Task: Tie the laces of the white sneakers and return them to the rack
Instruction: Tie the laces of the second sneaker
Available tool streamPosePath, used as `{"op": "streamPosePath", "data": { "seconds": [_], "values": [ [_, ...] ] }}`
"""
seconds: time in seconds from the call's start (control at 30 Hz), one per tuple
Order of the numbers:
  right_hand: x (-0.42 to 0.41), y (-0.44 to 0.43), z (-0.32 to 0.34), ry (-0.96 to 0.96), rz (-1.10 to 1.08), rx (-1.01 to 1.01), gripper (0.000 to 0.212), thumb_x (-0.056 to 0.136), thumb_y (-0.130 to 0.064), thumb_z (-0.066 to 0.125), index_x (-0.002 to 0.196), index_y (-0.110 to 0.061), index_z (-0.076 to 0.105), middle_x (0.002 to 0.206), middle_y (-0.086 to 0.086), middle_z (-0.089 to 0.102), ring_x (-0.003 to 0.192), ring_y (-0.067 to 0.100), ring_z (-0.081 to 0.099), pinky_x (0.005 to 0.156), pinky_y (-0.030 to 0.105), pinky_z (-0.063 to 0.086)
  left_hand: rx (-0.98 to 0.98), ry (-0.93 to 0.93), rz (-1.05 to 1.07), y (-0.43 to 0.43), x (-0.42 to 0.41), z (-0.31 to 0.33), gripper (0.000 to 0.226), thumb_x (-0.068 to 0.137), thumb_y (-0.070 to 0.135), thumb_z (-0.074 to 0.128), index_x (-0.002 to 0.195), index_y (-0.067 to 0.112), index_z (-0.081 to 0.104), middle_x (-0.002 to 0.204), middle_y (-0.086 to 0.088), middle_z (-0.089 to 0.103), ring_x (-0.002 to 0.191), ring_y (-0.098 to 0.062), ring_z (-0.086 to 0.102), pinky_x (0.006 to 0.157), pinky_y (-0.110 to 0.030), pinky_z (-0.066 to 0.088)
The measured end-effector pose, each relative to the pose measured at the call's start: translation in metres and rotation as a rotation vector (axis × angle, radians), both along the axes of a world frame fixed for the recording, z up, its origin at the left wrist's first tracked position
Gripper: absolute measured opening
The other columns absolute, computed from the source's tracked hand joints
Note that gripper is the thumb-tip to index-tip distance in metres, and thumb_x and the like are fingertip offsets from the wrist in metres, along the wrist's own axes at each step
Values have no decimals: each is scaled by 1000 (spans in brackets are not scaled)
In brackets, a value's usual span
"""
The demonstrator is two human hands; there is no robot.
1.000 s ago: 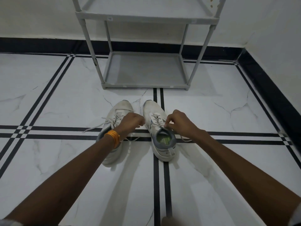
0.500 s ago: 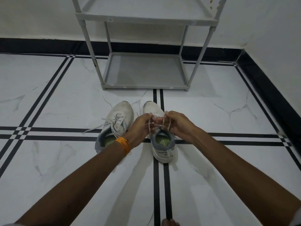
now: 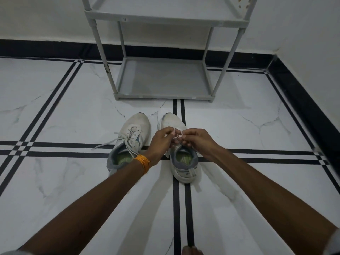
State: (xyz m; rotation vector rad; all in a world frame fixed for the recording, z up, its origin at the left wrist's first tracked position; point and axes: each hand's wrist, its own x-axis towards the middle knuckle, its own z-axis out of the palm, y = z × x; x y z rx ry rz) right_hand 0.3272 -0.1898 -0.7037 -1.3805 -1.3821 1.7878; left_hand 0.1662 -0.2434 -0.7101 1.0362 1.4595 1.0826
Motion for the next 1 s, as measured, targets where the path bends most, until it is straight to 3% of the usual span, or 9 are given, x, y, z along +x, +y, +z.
{"op": "streamPosePath", "data": {
  "seconds": [0.1,0.27,0.4,0.47,0.57,0.67,0.77,0.87,1.0],
  "values": [
    [1,-3,1,43,-60,18,15,87,4,64,91,-8,72,87,17,71,76,24,66,72,31,56,55,67,-29,3,0,-8,26,101,11,46,112,8,70,102,-11,74,88,-20,71,73,-22,55],
    [0,-4,-2,-26,-126,61,14,89,-3,67,103,-2,69,79,16,73,67,22,69,62,26,59,122,183,-54,4,-1,-15,18,91,19,67,105,12,75,100,-3,77,93,-13,72,88,-34,59],
    [-3,-4,0,-55,-98,45,18,89,-4,68,107,-3,67,75,16,71,60,17,67,58,24,58,16,1,4,4,-1,-11,35,84,21,76,101,11,47,96,-17,74,80,-25,73,65,-30,60],
    [-2,-5,3,-6,-62,-2,21,90,2,65,110,-1,66,76,17,71,60,17,68,59,23,59,-66,-70,27,5,-1,-11,44,82,22,78,107,11,44,102,-20,72,82,-24,71,66,-29,57],
    [4,0,7,61,30,-75,31,89,13,57,117,3,62,85,23,69,71,23,71,66,27,61,-120,-96,-41,8,-4,-8,47,83,20,77,118,6,49,103,-19,71,79,-23,68,77,-39,56],
    [6,2,16,-27,181,-28,35,88,14,56,117,-3,63,95,26,68,81,26,71,72,33,62,-100,-13,-136,15,-10,-5,34,81,19,78,108,7,60,89,-12,72,73,-19,65,68,-33,54],
    [3,2,24,-135,274,36,33,88,13,55,114,-6,63,90,18,67,78,23,70,70,32,62,-76,81,-264,23,-16,-1,26,79,19,80,98,6,69,74,-8,71,65,-13,64,62,-29,51],
    [2,2,28,-165,323,73,34,88,13,54,114,-7,61,87,14,67,76,20,70,63,27,60,-74,106,-301,28,-18,-1,33,78,22,81,97,-1,67,84,-23,71,74,-22,65,71,-35,51],
    [2,-4,24,-173,292,168,30,89,8,56,115,-8,56,84,17,69,75,20,70,62,26,58,-57,54,-165,24,-5,-11,31,78,30,79,83,6,59,82,-26,71,73,-27,67,70,-35,50]
  ]
}}
